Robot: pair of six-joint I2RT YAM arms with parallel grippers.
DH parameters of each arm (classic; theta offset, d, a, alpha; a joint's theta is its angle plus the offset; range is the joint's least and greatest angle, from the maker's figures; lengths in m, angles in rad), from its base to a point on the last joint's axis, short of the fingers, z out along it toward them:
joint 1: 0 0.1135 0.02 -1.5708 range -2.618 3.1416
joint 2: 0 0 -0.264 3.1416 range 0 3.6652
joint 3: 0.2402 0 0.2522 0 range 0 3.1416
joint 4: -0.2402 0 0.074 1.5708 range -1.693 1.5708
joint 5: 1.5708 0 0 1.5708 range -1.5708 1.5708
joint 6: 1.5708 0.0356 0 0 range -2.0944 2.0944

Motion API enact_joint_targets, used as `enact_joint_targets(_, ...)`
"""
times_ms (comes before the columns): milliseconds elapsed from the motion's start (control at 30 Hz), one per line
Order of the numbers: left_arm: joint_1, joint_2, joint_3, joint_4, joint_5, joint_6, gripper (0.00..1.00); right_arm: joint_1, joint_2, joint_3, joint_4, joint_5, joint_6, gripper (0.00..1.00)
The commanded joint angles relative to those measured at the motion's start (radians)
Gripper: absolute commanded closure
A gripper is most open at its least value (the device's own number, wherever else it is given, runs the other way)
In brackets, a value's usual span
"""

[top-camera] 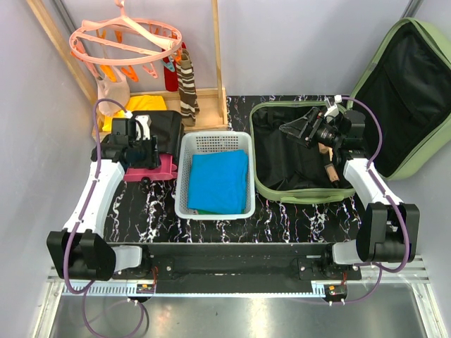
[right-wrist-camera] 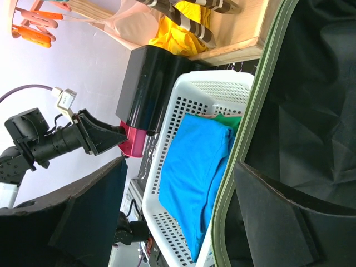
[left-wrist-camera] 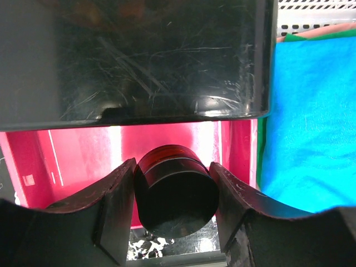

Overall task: Open, take out, and arrange the luggage
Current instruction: Place the object in the container

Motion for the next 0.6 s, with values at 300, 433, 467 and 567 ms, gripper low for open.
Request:
enact_joint_targets(300,0.013,0.042,0.008,0.041,0.015,0.016,0.64,0.003,-0.022,0.015,0.002,-0.018,-0.031,0.13)
enact_joint_targets(433,0.013,0.05,0.01,0.043,0.005,0.014,0.47,0.003,-0.019,0.014,0.001,-0.021,-0.031,0.13)
enact_joint_targets(467,0.013,0.048,0.01,0.041,-0.01,0.014,0.4,0.003,-0.019,0.012,0.0,-0.021,-0.031,0.13)
enact_joint_targets(567,0.013,0.048,0.016,0.043,-0.019,0.014,0.33,0.003,-0.02,0.006,0.0,-0.019,-0.032,0.13)
